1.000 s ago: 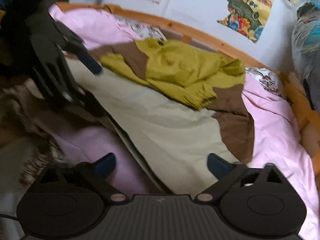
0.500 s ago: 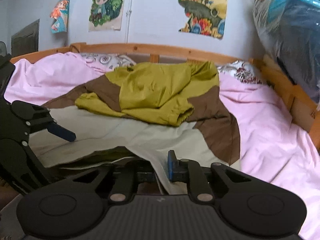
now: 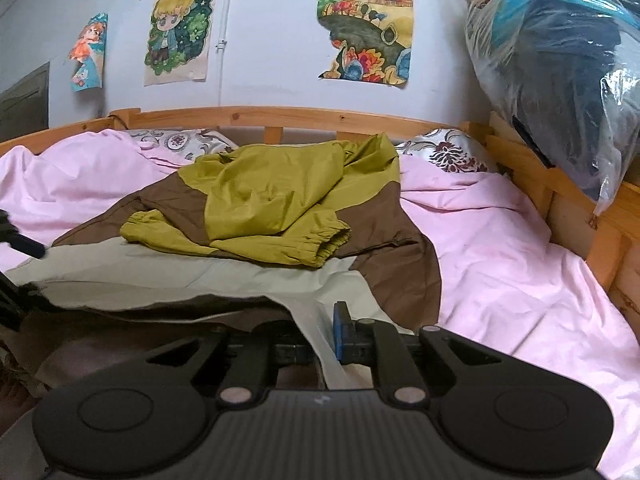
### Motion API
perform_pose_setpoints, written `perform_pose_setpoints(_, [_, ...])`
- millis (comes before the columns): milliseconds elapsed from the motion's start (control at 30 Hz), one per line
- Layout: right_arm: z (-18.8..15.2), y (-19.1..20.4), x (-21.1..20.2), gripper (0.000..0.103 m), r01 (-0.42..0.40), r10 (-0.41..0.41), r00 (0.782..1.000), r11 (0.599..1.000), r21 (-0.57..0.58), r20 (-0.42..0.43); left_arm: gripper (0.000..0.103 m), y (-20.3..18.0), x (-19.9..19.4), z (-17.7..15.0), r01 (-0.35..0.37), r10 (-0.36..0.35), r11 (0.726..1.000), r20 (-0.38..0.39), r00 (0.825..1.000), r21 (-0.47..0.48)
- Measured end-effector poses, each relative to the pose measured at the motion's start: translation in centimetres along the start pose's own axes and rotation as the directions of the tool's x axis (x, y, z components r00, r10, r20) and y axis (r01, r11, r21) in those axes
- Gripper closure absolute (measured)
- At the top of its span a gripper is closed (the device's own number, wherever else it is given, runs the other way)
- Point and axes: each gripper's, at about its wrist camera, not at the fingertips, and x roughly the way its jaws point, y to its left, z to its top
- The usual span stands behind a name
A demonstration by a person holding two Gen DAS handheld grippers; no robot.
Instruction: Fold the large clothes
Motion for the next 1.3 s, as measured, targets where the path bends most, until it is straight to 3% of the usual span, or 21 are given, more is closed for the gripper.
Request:
perform_pose_setpoints(167, [0.0, -0.2, 0.1, 0.092, 0.037, -0.037, 0.999, 0.999, 0.000, -0.006, 0.024, 3.0, -0.1, -2.0, -0.095, 0.094, 0.995, -0.032, 0.995, -0.029])
perform_pose_setpoints(333, [-0.4, -0.7, 0.8, 0.092, 0.079, -0.079, 0.995, 0.997, -0.005, -0.063, 0.039, 4.9, 0.1, -3.5, -0.140, 0.139, 0.990, -0.047, 0.989, -0.030])
perform_pose_setpoints(433, [-0.7, -0.7, 1.3, 0.092, 0.098, -0.100, 0.989, 0.995, -0.021, -0.112, 0.066, 5.0, 0.7, -4.4, -0.145, 0.145, 0.989, -0.062, 0.987, 0.013])
perform_pose_setpoints(500, [-0.8, -0.4, 1.4, 0.094, 0.111, -0.116, 0.983, 0.993, -0.044, -0.141, 0.092, 4.9, 0.9, -5.1, -0.153, 0.156, 0.987, -0.079, 0.985, 0.043])
perform_pose_setpoints(567, [-0.9, 0.2, 1.2, 0.098, 0.124, -0.137, 0.978, 0.988, -0.088, -0.157, 0.101, 5.2, 0.4, -5.5, -0.140, 0.140, 0.990, -0.059, 0.988, 0.000])
perform_pose_setpoints(733, [0.3, 1.8, -1.3, 0.101, 0.128, -0.153, 0.979, 0.976, -0.179, -0.133, 0.103, 6.1, -3.7, -4.4, -0.138, 0.143, 0.987, 0.068, 0.987, -0.082])
perform_pose_setpoints(867, [2.2, 2.1, -4.6, 0.101, 0.126, -0.145, 0.984, 0.976, -0.175, -0.099, 0.103, 7.2, -8.3, -3.2, -0.112, 0.125, 0.989, 0.149, 0.981, -0.096])
perform_pose_setpoints(1167, [5.2, 3.0, -16.2, 0.101, 0.145, -0.145, 0.989, 0.985, -0.098, 0.000, 0.103, 11.1, -19.1, -4.2, 0.005, 0.052, 0.972, 0.239, 0.970, -0.233])
perform_pose_setpoints(1300, [6.5, 3.7, -18.1, 0.101, 0.160, -0.154, 0.986, 0.982, -0.102, 0.065, 0.103, 12.0, -20.0, -2.4, 0.036, 0.033, 0.970, 0.280, 0.959, -0.239])
